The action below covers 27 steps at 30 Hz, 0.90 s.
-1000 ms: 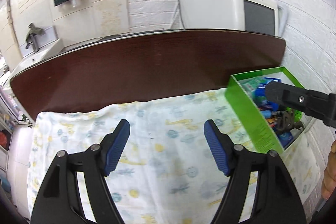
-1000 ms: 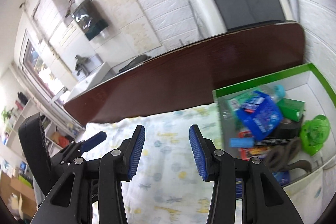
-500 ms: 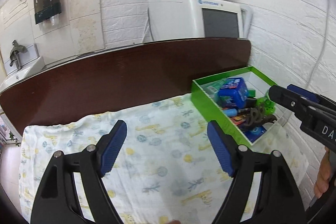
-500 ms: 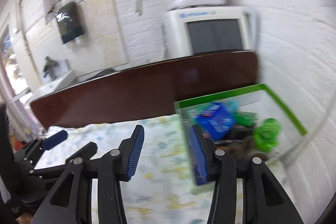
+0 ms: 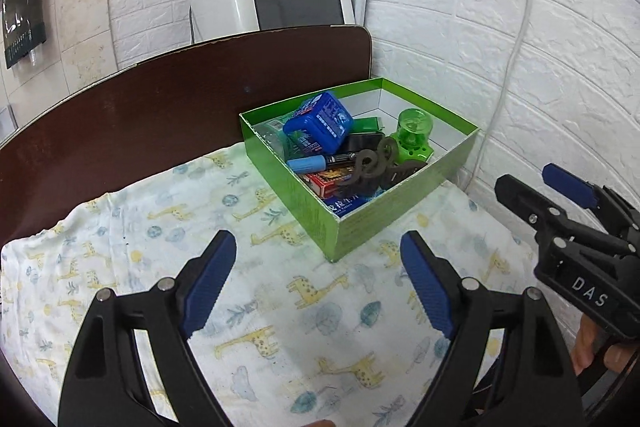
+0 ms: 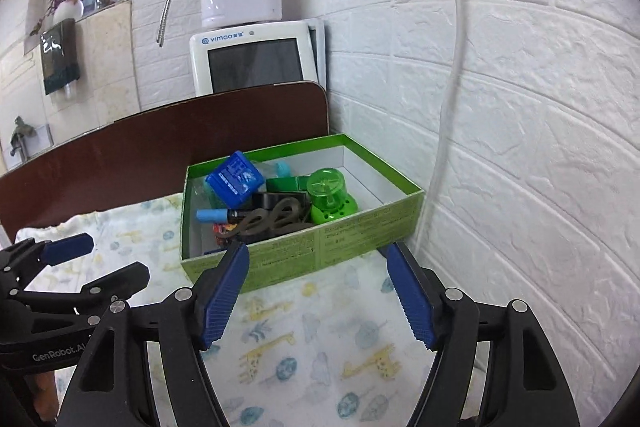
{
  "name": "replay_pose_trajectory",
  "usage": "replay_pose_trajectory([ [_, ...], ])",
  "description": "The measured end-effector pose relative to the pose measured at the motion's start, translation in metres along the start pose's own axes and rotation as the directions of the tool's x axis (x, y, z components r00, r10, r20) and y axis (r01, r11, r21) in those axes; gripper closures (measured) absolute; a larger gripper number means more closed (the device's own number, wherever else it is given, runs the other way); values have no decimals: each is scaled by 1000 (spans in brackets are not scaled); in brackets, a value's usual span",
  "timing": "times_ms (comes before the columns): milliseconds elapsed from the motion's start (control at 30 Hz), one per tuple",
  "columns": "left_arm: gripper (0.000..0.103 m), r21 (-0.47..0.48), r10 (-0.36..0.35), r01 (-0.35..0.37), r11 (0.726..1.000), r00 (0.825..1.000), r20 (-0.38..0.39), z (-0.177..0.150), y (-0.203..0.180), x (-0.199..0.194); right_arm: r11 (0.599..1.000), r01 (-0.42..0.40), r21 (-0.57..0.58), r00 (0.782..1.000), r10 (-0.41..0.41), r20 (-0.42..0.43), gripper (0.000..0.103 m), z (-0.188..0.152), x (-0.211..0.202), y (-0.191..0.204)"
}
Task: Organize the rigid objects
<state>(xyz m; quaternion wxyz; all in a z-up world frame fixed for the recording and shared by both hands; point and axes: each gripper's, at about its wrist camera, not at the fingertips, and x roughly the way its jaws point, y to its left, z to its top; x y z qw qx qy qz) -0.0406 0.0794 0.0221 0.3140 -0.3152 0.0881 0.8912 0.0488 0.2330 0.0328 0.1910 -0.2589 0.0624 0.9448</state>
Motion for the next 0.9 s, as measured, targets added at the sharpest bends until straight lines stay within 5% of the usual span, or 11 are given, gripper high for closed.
replay_pose_trajectory([
  [900,19,-45,34,-33,998,999,20,-14,-8,-15,1000,-19,10,1000,19,0,29,-9,-1,-4],
])
